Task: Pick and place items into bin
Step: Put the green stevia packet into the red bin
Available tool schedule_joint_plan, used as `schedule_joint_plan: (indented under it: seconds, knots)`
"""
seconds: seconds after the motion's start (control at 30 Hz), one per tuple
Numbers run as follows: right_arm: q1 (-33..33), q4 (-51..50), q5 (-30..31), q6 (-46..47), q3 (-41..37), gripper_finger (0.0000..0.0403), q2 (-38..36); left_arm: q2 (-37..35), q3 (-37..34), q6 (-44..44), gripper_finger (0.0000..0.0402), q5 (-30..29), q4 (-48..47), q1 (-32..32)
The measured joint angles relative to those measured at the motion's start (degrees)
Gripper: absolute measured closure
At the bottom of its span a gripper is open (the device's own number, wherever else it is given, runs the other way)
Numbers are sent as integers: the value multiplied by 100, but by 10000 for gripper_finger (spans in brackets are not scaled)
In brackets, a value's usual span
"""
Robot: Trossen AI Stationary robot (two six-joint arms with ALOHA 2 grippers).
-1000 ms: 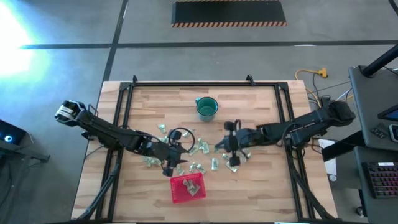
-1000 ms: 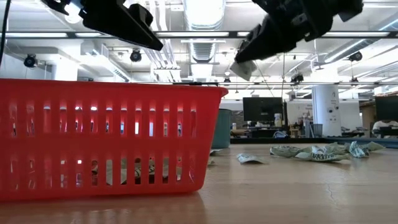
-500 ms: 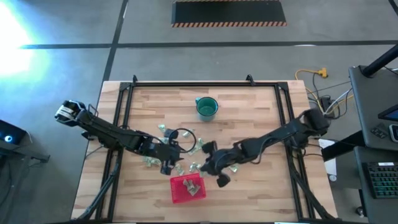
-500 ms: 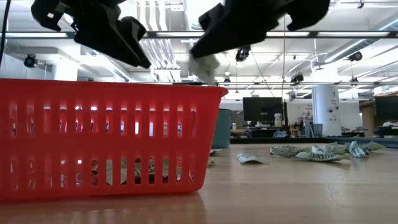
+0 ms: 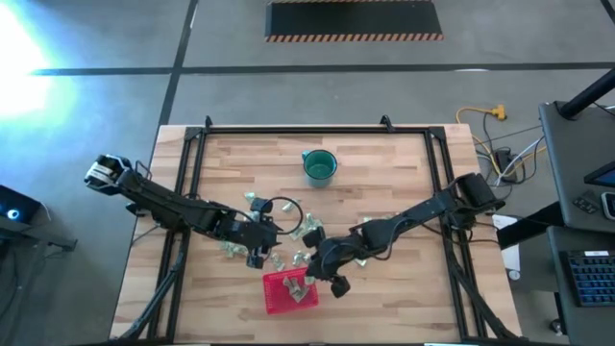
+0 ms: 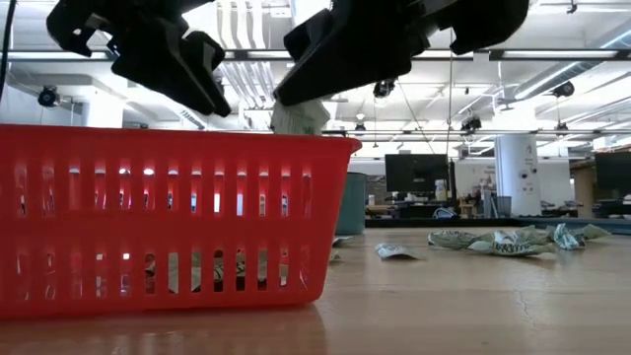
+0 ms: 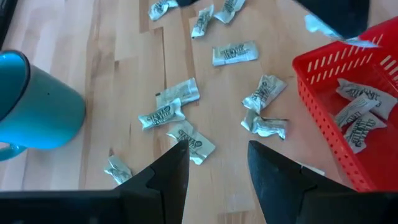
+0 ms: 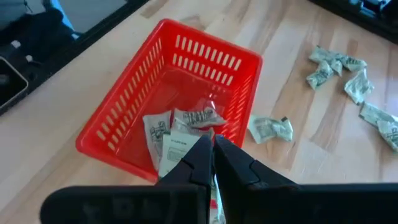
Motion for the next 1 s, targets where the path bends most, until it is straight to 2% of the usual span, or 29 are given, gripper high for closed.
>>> schedule_joint_plan:
  seconds: [0.23,0.7,0.83,1.0]
  knots:
    - [26,437,-398,0,1,394,219,-2,0,-30,254,-2,-16,0]
    - [31,490,-491,-75,81,392,340,-4,0,-30,254,0,-43,0]
    - [29,481,-764,-274,73,369,338,-4,0,-30,254,0,-43,0]
    - [41,480,-770,-330,66,320,333,-4,0,-33,254,0,-43,0]
